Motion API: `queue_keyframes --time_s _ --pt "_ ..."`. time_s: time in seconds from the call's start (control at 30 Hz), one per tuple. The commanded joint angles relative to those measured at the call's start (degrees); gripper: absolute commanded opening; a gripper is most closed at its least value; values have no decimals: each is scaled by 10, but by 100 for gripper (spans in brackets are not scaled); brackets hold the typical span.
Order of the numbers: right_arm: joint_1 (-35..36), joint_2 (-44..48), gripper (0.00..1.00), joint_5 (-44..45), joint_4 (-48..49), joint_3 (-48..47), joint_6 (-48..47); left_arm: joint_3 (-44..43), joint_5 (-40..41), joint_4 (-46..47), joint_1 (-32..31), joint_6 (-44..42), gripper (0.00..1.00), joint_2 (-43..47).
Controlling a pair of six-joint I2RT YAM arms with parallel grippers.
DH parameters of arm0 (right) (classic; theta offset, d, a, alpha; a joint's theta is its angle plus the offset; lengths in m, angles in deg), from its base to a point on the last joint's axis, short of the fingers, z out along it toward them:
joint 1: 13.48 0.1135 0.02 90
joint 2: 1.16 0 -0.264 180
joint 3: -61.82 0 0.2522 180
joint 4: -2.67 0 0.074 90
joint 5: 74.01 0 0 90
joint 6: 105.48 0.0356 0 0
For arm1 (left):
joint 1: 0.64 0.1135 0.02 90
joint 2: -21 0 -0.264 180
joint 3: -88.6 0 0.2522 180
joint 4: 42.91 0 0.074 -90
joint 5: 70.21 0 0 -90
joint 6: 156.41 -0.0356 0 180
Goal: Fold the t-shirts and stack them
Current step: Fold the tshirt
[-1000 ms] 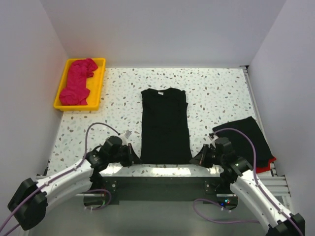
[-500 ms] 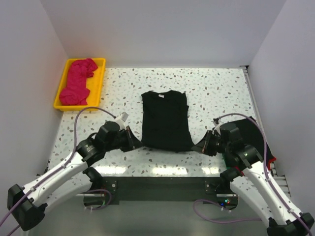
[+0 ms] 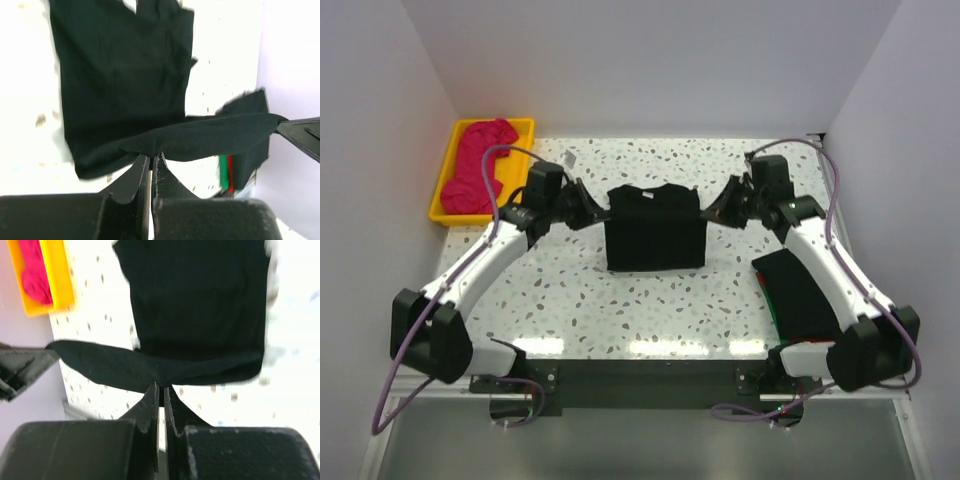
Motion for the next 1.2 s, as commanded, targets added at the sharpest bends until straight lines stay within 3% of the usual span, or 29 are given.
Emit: queue_keyframes --time_s 0.0,0.27,0.33,0.4,0.43,0.53,0.63,0.7,0.8,0.9,0.97,1.03,1.17 --pt "-47 -106 0 -30 62 -101 -20 -75 -54 93 44 -23 0 -105" --pt "-104 -442 0 -96 112 -307 -11 -386 -82 96 87 -54 0 -446" --pt "-108 -502 7 -105 101 -391 -15 -430 -111 120 101 -46 0 -523" --pt "-115 -590 18 -120 81 -475 -19 -453 -147 150 110 -26 13 -575" --pt "-119 -615 33 -130 77 -499 -17 -467 -155 167 116 -18 26 -583" --pt "-122 -662 50 -124 13 -587 -54 -488 -158 159 125 -31 42 -585" --pt "-121 -615 58 -89 24 -542 -65 -451 -147 174 131 -39 59 -539" --pt "-121 -578 60 -52 43 -479 -66 -431 -140 186 133 -41 61 -502" --pt "-112 -507 59 -18 56 -399 -77 -382 -120 185 132 -34 61 -451" --pt "-96 -434 57 19 86 -317 -77 -308 -97 197 119 -18 49 -393" --pt "-72 -398 56 23 108 -281 -74 -263 -82 195 106 -18 36 -372" --pt "-52 -390 55 39 106 -264 -81 -222 -56 195 86 -13 21 -346" --pt "-16 -404 54 32 109 -258 -81 -168 -39 206 56 0 7 -334"
